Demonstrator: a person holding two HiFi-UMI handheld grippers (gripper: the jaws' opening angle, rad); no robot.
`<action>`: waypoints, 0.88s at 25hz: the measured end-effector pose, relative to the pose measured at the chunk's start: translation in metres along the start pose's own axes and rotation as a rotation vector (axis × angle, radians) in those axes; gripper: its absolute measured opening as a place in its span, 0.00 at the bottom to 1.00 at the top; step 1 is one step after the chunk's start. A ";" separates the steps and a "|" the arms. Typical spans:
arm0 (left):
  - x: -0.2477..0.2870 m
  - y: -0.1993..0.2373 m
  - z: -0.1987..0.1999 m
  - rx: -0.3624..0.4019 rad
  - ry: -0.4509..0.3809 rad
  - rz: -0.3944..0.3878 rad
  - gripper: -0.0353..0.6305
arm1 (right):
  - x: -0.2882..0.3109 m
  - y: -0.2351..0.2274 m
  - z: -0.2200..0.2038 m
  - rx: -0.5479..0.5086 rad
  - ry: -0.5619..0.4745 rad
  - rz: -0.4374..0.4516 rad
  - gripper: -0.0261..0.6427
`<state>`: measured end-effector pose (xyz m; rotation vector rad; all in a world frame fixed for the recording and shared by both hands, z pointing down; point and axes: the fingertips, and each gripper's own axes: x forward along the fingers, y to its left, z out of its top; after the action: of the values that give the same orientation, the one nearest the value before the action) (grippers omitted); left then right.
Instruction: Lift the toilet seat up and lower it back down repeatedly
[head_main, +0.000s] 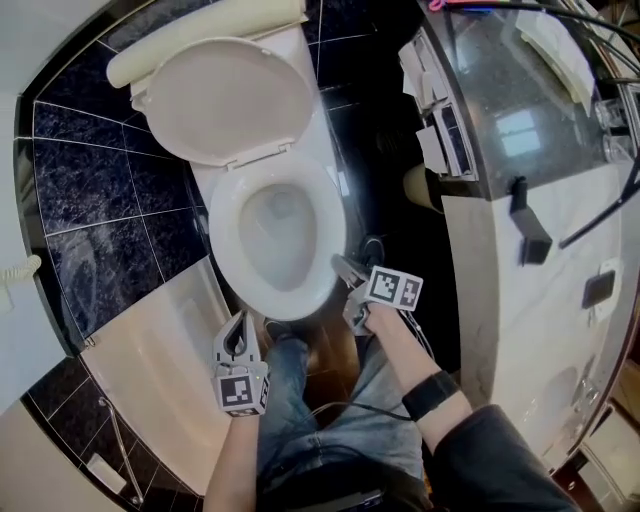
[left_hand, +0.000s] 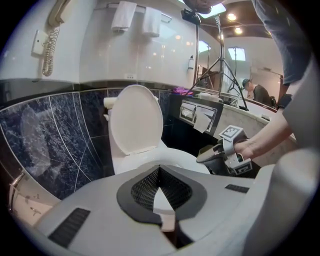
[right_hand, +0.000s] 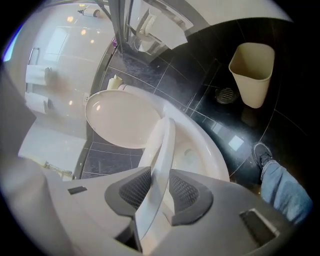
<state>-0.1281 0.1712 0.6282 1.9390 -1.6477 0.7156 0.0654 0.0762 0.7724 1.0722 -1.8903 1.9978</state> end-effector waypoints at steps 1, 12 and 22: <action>-0.004 -0.001 -0.003 -0.003 0.012 0.001 0.05 | -0.003 0.007 0.005 0.004 -0.005 0.000 0.25; 0.010 -0.009 -0.039 -0.099 0.141 -0.010 0.05 | -0.015 0.080 0.048 -0.003 -0.024 0.021 0.27; 0.040 -0.004 0.047 -0.217 0.006 0.010 0.05 | -0.015 0.116 0.074 0.019 -0.029 0.044 0.28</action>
<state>-0.1151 0.1111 0.6196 1.7751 -1.6582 0.5217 0.0355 -0.0067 0.6663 1.0788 -1.9294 2.0386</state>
